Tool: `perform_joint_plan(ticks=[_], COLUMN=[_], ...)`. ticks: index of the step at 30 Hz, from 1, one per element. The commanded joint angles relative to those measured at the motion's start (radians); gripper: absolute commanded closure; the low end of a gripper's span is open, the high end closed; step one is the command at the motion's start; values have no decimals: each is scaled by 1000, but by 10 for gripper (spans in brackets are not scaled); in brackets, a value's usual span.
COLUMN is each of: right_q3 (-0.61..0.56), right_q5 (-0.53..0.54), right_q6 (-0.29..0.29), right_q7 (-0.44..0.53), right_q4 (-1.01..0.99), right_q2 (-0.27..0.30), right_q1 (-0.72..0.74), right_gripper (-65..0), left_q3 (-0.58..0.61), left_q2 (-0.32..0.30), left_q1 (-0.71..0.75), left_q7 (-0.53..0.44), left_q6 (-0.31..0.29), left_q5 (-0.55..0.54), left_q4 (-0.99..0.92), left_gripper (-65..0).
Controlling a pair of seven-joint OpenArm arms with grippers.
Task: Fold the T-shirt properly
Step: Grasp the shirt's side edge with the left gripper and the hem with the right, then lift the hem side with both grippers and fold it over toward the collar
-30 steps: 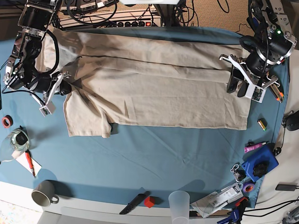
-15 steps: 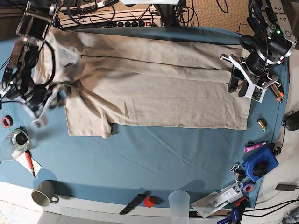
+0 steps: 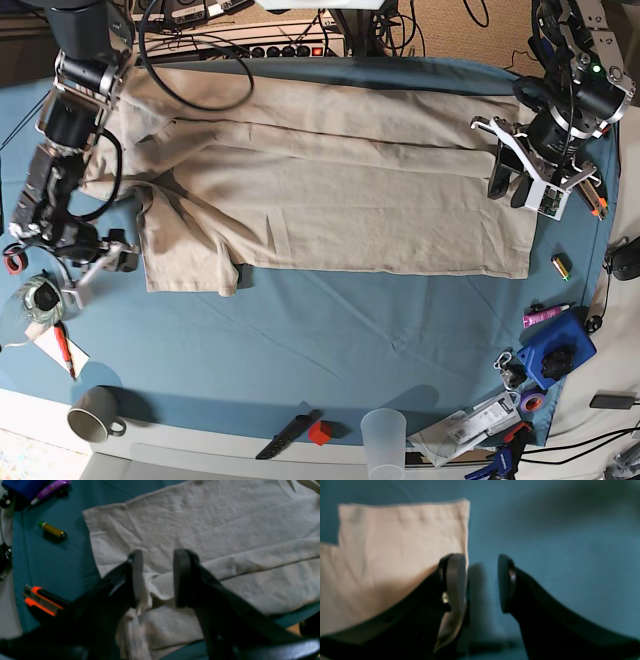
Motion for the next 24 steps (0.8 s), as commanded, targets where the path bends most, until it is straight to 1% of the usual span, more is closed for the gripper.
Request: perform_joint_plan(ticks=[1,2,5,10,15,18,24], right_q3=[3,3,3,3,4,4,4], right_q5=[0,-2,-2,-1,-1,0,-1], right_q6=[3,5,39,40,40,40,40], right_q7=[22,24,24,7,-38,-40,-48], right_q4=[-20,-53,-86,-85,-85,-85,-85], right_q2=[11,3,-26,-69,-93,-92,-90], right_q1=[37,48,56,57,56,56,56], right_gripper=[-219,-219,-219,-219,-219,-219,-219], left_q3=[-5,-5,-5,-5,-5,-5,-5], left_q2=[-8,-8,-8,-8,-11,-14,-14], left_q1=[-3,-3,-3,-43,-163,-254,-422], left_q7=[-26,-29,-46,-51,-76,-73,-73], left_q6=[-3,-3,-2,1,1,-2,-3], left_q5=[-10,-10,-9,11,8,-3,3], left_q4=[15,15,15,-10,-215,-336,-517], left_gripper=[-215,-216,-216,-216,-216,-216,-216])
